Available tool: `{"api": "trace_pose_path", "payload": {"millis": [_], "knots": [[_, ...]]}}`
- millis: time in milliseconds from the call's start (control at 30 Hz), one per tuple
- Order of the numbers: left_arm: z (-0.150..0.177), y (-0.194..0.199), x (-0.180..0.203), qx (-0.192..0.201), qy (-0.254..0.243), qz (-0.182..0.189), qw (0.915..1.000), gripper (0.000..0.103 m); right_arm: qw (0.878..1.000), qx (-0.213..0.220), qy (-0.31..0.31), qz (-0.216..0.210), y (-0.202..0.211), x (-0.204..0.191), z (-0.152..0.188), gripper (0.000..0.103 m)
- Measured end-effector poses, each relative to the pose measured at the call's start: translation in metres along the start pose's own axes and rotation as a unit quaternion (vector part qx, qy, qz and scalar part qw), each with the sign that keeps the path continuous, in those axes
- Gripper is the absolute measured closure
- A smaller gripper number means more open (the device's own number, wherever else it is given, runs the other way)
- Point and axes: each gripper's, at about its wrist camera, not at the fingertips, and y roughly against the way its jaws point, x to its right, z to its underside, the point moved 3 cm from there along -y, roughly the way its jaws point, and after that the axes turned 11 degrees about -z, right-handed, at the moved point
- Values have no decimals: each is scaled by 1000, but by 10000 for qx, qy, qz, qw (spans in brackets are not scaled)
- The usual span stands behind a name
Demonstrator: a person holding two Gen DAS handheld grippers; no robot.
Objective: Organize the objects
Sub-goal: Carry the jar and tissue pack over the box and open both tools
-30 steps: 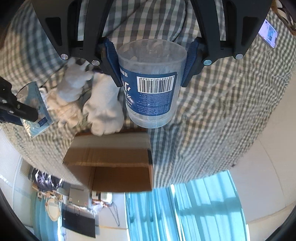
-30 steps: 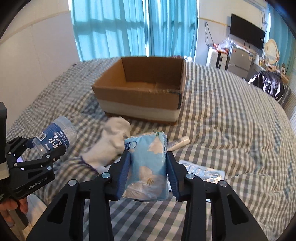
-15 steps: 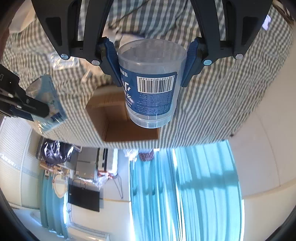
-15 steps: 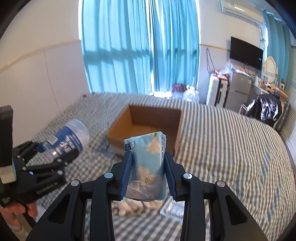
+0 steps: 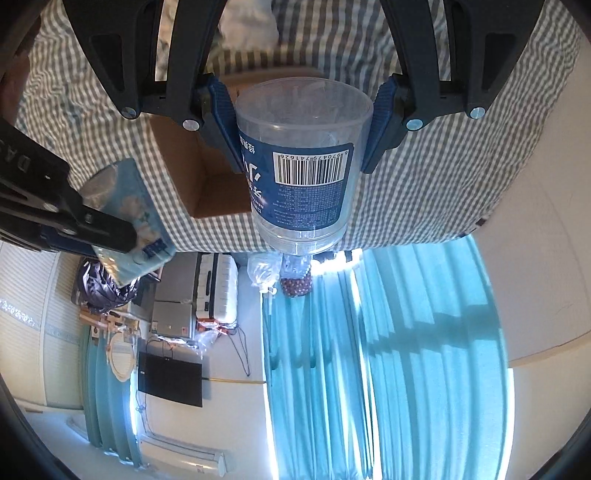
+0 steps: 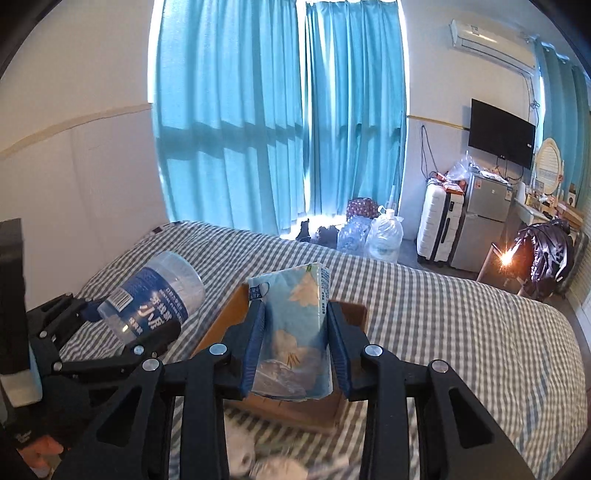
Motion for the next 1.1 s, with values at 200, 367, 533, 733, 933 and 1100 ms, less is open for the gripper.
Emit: {"api": "trace_pose_path", "payload": {"millis": [200, 367, 533, 733, 933, 1100], "knots": [[-2, -71, 10, -248, -2, 153, 9996, 40, 9989, -309, -334, -81, -84, 40, -2, 70], [14, -114, 23, -490, -76, 297, 9983, 40, 9974, -544, -481, -34, -133, 66, 12, 71], [30, -137, 38, -616, -212, 390, 9971, 40, 9962, -693, -528, -73, -157, 77, 30, 71], [43, -144, 46, -663, -332, 514, 9959, 40, 9952, -712, -645, -211, -160, 83, 43, 68], [38, -128, 47, -547, -333, 432, 9970, 20, 9960, -432, -770, -127, -134, 85, 33, 37], [20, -92, 31, -344, -136, 243, 9990, 8, 9972, -201, -717, 8, -86, 82, 15, 35]]}}
